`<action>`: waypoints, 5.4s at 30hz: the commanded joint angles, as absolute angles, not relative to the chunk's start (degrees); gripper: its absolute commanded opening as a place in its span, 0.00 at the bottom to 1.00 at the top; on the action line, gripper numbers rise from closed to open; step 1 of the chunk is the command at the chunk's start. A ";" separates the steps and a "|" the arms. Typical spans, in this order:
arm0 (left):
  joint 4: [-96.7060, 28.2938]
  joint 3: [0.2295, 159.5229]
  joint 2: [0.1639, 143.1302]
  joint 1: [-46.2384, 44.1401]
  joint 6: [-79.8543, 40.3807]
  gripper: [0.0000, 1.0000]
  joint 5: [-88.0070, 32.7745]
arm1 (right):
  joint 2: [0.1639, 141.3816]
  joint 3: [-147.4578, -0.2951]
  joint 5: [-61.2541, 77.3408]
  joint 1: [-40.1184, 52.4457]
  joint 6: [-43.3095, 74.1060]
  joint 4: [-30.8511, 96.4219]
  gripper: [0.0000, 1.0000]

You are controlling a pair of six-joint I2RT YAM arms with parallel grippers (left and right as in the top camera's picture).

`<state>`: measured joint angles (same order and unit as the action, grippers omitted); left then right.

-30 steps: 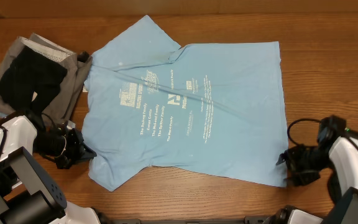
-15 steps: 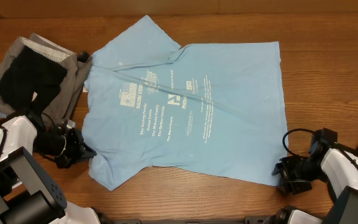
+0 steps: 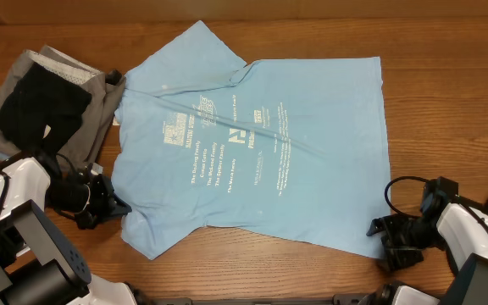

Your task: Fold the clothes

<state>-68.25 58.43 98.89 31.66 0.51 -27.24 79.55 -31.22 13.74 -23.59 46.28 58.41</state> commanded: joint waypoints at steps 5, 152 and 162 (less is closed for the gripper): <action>-68.60 59.48 97.69 31.94 2.24 0.07 -27.73 | 80.38 -27.77 11.16 -23.66 46.94 58.57 0.40; -49.63 61.87 83.55 16.43 -7.31 0.04 -17.02 | 86.15 -55.83 31.90 -21.80 32.21 51.77 0.04; -41.39 61.87 83.99 16.43 -7.31 0.04 -17.63 | 86.17 -55.83 32.29 -21.69 33.52 43.51 0.07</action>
<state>-42.63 60.60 83.81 16.58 -6.59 -16.58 86.43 -55.07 31.44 -22.02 32.69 44.64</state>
